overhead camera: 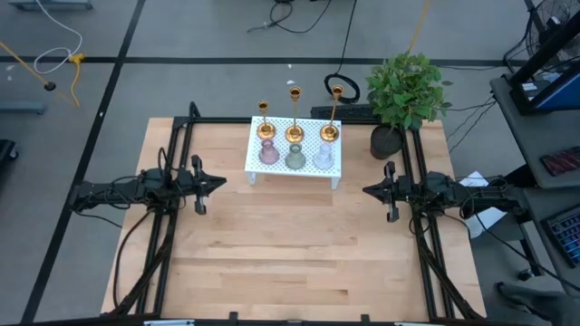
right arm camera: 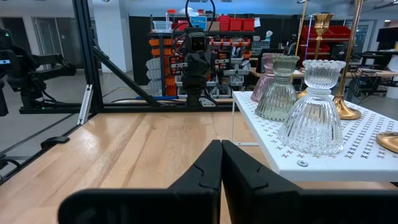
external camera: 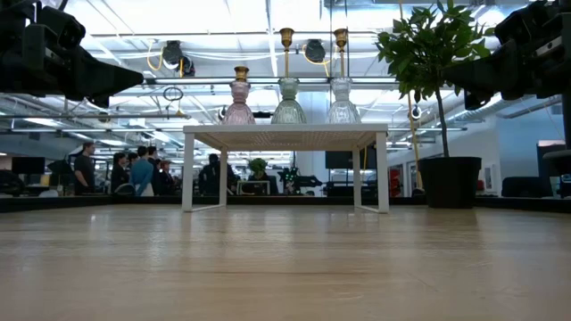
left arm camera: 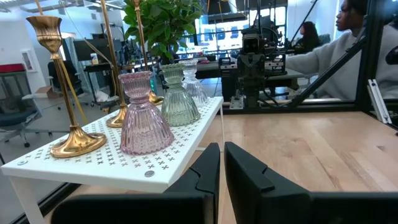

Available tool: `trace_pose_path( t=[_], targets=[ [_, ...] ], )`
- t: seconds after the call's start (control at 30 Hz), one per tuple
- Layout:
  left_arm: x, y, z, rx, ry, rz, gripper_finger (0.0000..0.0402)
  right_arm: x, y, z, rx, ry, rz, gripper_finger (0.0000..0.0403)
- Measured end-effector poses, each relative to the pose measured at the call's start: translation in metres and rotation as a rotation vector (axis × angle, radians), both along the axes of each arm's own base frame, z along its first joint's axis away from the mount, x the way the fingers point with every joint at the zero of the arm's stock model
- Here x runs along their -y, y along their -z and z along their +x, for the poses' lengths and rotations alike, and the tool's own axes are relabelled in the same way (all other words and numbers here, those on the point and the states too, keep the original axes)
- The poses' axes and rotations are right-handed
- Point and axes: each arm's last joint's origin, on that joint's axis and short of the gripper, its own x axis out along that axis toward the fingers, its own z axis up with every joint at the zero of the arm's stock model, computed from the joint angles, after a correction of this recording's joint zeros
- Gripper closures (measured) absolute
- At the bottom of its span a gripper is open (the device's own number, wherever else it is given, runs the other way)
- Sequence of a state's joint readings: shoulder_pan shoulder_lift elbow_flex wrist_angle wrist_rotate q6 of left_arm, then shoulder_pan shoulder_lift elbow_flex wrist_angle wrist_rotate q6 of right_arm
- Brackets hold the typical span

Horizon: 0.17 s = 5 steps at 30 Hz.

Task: Pick & Place candle stick holders
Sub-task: Return to Home Position

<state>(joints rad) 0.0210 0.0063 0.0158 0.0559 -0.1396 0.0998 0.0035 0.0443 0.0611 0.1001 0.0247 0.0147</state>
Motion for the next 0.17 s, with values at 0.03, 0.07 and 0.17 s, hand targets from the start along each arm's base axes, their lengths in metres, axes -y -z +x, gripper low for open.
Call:
trace_pose_path(
  t=[0.03, 0.07, 0.17],
  targets=[
    [0.0, 0.0, 0.0, 0.0, 0.0, 0.0, 0.0371, 0.0, 0.0, 0.0, 0.0, 0.0, 0.0, 0.0403],
    [0.0, 0.0, 0.0, 0.0, 0.0, 0.0, 0.0371, 0.0, 0.0, 0.0, 0.0, 0.0, 0.0, 0.0403],
    [0.0, 0.0, 0.0, 0.0, 0.0, 0.0, 0.0371, 0.0, 0.0, 0.0, 0.0, 0.001, 0.0, 0.0403]
  ],
)
